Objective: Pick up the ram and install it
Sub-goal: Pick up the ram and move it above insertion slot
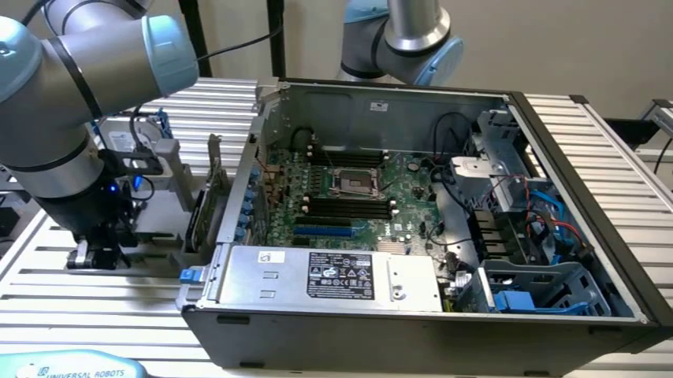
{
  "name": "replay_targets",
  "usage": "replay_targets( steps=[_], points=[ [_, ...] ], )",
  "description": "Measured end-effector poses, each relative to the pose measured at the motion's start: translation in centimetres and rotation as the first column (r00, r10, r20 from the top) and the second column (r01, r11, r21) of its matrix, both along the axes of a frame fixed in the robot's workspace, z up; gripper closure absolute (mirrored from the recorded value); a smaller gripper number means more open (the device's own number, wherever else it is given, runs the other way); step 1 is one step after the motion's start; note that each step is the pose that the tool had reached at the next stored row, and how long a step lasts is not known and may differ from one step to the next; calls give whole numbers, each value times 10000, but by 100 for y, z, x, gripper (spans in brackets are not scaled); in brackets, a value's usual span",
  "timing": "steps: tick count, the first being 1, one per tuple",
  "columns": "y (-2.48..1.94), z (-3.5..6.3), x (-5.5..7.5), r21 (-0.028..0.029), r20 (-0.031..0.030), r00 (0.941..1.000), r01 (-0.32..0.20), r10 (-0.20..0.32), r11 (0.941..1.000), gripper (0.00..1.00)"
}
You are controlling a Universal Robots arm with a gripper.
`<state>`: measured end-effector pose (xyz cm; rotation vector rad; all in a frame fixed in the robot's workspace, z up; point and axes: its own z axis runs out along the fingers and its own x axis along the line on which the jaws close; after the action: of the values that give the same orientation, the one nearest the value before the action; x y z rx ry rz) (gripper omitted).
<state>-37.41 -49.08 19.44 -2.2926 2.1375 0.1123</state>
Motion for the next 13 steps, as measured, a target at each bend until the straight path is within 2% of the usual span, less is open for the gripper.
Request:
replay_targets(
  steps=[3, 4, 13],
  points=[
    [0, 0, 0, 16, 0, 10000, 0, 0, 10000, 60],
    [0, -1, 0, 19, 1, 10000, 0, 0, 10000, 67],
    [-1, 10, 0, 22, 1, 10000, 0, 0, 10000, 67]
  ],
)
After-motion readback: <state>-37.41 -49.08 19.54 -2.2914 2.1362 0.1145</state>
